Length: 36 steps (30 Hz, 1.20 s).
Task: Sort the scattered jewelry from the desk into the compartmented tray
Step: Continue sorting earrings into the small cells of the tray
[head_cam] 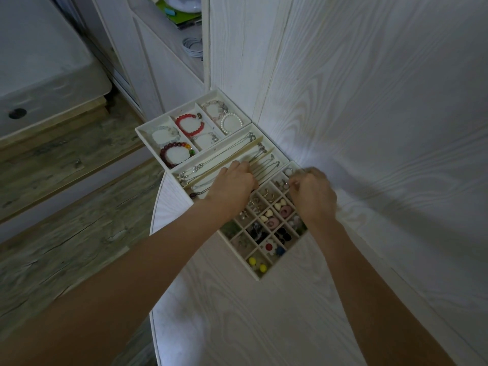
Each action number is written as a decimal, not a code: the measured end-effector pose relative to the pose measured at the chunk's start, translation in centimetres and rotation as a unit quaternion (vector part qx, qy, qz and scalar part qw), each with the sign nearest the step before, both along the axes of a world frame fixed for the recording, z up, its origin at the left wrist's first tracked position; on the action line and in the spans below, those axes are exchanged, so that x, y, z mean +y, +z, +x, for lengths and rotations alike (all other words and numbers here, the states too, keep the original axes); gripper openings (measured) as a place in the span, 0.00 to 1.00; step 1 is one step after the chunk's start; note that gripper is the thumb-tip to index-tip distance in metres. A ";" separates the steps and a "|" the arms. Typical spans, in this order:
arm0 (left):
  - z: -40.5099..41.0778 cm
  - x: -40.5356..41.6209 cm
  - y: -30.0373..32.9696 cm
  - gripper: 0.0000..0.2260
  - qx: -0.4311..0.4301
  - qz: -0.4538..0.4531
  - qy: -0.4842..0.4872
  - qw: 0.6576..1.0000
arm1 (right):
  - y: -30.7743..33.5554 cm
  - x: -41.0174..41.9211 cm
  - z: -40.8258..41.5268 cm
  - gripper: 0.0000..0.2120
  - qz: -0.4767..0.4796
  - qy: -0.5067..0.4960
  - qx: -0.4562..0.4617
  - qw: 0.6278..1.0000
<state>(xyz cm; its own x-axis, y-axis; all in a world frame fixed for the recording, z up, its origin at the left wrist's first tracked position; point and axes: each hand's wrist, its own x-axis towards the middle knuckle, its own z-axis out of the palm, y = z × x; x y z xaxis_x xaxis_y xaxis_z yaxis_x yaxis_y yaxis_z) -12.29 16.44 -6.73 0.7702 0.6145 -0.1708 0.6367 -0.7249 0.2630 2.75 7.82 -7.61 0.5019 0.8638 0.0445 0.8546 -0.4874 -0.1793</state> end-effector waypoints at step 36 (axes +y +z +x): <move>0.0 -0.2 -0.2 0.17 0.009 0.019 0.001 1.000 | -1.0 0.1 -0.6 0.08 -0.075 0.038 -0.012 0.996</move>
